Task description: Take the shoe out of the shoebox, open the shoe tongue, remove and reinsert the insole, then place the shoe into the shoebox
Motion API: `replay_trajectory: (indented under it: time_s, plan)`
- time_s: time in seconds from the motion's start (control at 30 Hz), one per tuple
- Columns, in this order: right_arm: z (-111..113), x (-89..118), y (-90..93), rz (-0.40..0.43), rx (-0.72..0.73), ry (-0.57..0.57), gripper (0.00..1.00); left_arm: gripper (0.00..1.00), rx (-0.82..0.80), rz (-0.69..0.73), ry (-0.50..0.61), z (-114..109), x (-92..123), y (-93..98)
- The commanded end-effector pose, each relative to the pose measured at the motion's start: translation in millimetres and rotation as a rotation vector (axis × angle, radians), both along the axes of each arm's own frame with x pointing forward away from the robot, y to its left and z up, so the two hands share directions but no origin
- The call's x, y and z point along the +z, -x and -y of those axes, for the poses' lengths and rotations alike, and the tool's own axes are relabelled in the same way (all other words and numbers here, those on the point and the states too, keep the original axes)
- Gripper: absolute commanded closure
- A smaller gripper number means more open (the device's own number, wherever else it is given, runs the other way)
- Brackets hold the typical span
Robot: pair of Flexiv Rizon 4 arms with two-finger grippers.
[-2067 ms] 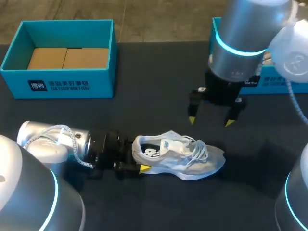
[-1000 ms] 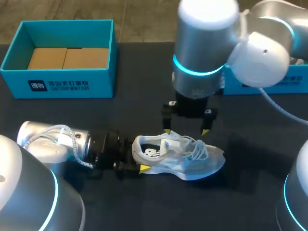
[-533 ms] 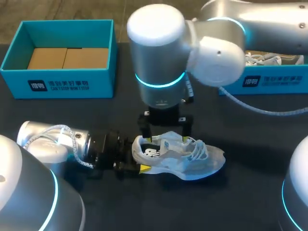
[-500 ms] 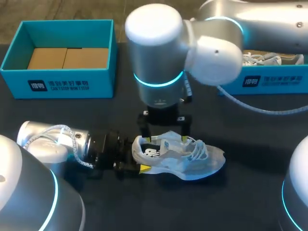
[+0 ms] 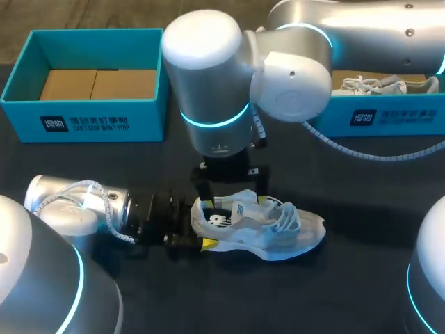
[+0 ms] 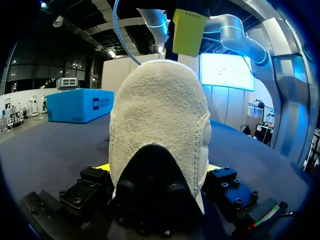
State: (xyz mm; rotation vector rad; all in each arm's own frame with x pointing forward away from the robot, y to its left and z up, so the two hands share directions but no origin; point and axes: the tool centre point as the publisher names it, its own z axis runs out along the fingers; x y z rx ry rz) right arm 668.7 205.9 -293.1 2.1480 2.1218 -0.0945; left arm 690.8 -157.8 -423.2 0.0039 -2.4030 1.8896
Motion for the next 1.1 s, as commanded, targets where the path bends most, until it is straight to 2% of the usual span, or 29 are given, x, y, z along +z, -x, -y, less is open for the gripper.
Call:
replay_trajectory:
  time_s: [0.03, 0.4, 0.8, 1.1]
  plan:
    - [-11.8, -12.1, 9.4, 0.059, -0.159, 0.120, 0.00, 1.00, 0.000, -0.001, -0.004, 0.4, -3.7, -0.1]
    - [-3.6, -22.6, 5.1, 0.095, -0.319, 0.201, 0.00, 1.00, 0.000, -0.001, -0.004, 0.4, -3.7, -0.1]
    - [4.1, -40.4, -3.0, 0.107, -0.366, 0.184, 0.00, 1.00, 0.000, -0.001, -0.004, 0.4, -3.7, -0.1]
    - [8.7, -46.1, -5.9, 0.144, -0.395, 0.203, 0.00, 1.00, 0.000, -0.001, -0.004, 0.4, -3.7, -0.1]
